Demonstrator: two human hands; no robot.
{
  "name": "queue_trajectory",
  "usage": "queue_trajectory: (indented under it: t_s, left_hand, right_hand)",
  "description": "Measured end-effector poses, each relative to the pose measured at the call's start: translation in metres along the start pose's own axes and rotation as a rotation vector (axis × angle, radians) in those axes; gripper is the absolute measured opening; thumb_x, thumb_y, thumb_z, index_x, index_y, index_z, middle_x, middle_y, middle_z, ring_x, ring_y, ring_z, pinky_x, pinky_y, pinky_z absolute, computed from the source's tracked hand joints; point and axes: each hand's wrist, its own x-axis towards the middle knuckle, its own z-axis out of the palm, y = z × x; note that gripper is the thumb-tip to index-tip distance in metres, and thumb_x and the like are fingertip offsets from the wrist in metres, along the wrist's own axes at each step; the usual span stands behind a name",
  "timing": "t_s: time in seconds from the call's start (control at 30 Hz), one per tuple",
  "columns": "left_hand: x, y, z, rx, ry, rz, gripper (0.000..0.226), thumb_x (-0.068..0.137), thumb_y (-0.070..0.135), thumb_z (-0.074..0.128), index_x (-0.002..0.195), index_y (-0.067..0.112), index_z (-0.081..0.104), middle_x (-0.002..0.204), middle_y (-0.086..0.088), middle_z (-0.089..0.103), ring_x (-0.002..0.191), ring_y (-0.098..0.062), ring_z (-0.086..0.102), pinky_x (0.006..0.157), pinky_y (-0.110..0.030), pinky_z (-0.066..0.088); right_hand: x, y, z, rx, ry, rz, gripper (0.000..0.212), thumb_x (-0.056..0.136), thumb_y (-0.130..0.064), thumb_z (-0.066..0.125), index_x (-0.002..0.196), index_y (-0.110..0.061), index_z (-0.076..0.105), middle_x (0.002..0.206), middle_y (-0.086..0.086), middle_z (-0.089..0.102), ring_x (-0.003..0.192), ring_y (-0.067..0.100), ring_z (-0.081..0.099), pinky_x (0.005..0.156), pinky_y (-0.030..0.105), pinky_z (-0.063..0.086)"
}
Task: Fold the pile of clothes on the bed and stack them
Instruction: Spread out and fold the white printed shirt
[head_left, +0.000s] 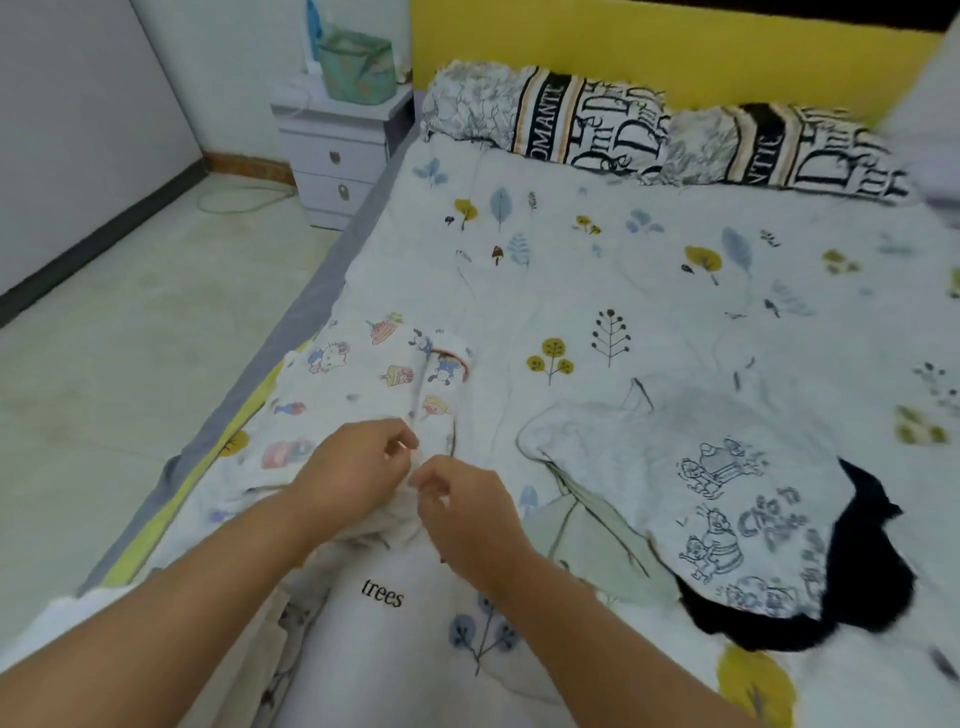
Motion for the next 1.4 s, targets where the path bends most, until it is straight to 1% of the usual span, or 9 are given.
queue_trajectory:
  t_s: [0.27, 0.53, 0.7, 0.77, 0.9, 1.07, 1.2, 1.3, 1.4]
  left_hand:
    - [-0.058, 0.068, 0.031, 0.070, -0.176, 0.138, 0.017, 0.094, 0.021, 0.046, 0.097, 0.033, 0.057, 0.092, 0.010, 0.062, 0.076, -0.002, 0.054, 0.059, -0.006, 0.034]
    - [-0.096, 0.153, 0.086, 0.162, -0.268, 0.225, 0.021, 0.095, 0.021, 0.041, 0.106, 0.027, 0.059, 0.099, 0.008, 0.064, 0.085, -0.010, 0.055, 0.062, -0.016, 0.035]
    - [-0.096, 0.199, 0.139, 0.243, -0.246, 0.266, 0.024, 0.095, 0.022, 0.041, 0.114, 0.020, 0.057, 0.110, 0.003, 0.062, 0.101, -0.014, 0.055, 0.073, -0.023, 0.034]
    - [-0.090, 0.215, 0.164, 0.284, -0.224, 0.257, 0.025, 0.093, 0.023, 0.042, 0.114, 0.018, 0.055, 0.114, 0.000, 0.058, 0.105, -0.018, 0.054, 0.076, -0.026, 0.038]
    - [-0.072, 0.244, 0.214, 0.363, -0.163, 0.300, 0.035, 0.089, 0.016, 0.043, 0.124, 0.019, 0.047, 0.127, -0.001, 0.047, 0.113, -0.020, 0.046, 0.086, -0.028, 0.040]
    - [-0.046, 0.267, 0.267, 0.445, -0.158, 0.345, 0.065, 0.090, 0.040, 0.052, 0.145, 0.028, 0.019, 0.156, -0.010, 0.006, 0.143, -0.030, 0.009, 0.114, -0.039, 0.019]
    - [-0.023, 0.269, 0.301, 0.550, -0.258, 0.317, 0.092, 0.083, 0.052, 0.058, 0.147, 0.038, -0.008, 0.151, -0.015, -0.028, 0.139, -0.044, -0.019, 0.113, -0.055, 0.000]
    - [-0.012, 0.271, 0.314, 0.545, -0.245, 0.271, 0.052, 0.096, 0.041, 0.043, 0.144, 0.033, 0.025, 0.156, -0.013, -0.013, 0.140, -0.046, -0.008, 0.113, -0.057, 0.010]
    - [-0.005, 0.280, 0.311, 0.241, -0.149, 0.259, 0.027, 0.100, 0.027, 0.036, 0.103, 0.014, 0.059, 0.122, -0.014, 0.050, 0.118, -0.036, 0.042, 0.100, -0.046, 0.036]
  right_hand:
    - [-0.106, 0.021, -0.069, -0.120, -0.039, 0.092, 0.028, 0.087, -0.006, 0.043, 0.103, -0.009, 0.066, 0.102, 0.010, 0.068, 0.088, 0.023, 0.060, 0.080, 0.029, 0.047]
    - [-0.188, 0.094, -0.145, -0.260, -0.034, 0.338, 0.026, 0.087, -0.013, 0.045, 0.103, -0.019, 0.064, 0.093, -0.002, 0.062, 0.083, 0.009, 0.047, 0.072, 0.022, 0.036]
    - [-0.214, 0.156, -0.185, -0.361, -0.023, 0.476, 0.030, 0.090, -0.015, 0.039, 0.064, -0.030, 0.035, 0.068, -0.012, 0.040, 0.082, 0.017, 0.047, 0.063, 0.023, 0.034]
    - [-0.215, 0.180, -0.201, -0.396, 0.003, 0.494, 0.025, 0.091, -0.013, 0.037, 0.070, -0.026, 0.042, 0.075, -0.008, 0.047, 0.082, 0.016, 0.044, 0.061, 0.021, 0.033]
    - [-0.202, 0.223, -0.229, -0.412, 0.053, 0.476, 0.035, 0.092, -0.009, 0.038, 0.121, -0.019, 0.055, 0.118, 0.003, 0.055, 0.109, 0.018, 0.047, 0.078, 0.024, 0.035]
    - [-0.174, 0.265, -0.248, -0.438, 0.115, 0.452, 0.037, 0.091, -0.012, 0.045, 0.126, -0.019, 0.051, 0.124, 0.003, 0.050, 0.114, 0.020, 0.043, 0.089, 0.026, 0.038]
    - [-0.156, 0.290, -0.248, -0.464, 0.189, 0.407, 0.044, 0.089, -0.012, 0.046, 0.132, -0.017, 0.044, 0.132, 0.003, 0.045, 0.119, 0.020, 0.040, 0.094, 0.027, 0.037]
    - [-0.149, 0.299, -0.245, -0.479, 0.190, 0.374, 0.062, 0.090, -0.013, 0.048, 0.147, -0.019, 0.022, 0.151, 0.009, 0.023, 0.140, 0.024, 0.020, 0.107, 0.030, 0.028]
    - [-0.143, 0.301, -0.245, -0.522, 0.136, 0.315, 0.084, 0.088, -0.014, 0.055, 0.150, -0.022, -0.002, 0.157, 0.012, -0.003, 0.146, 0.027, 0.001, 0.113, 0.034, 0.024]
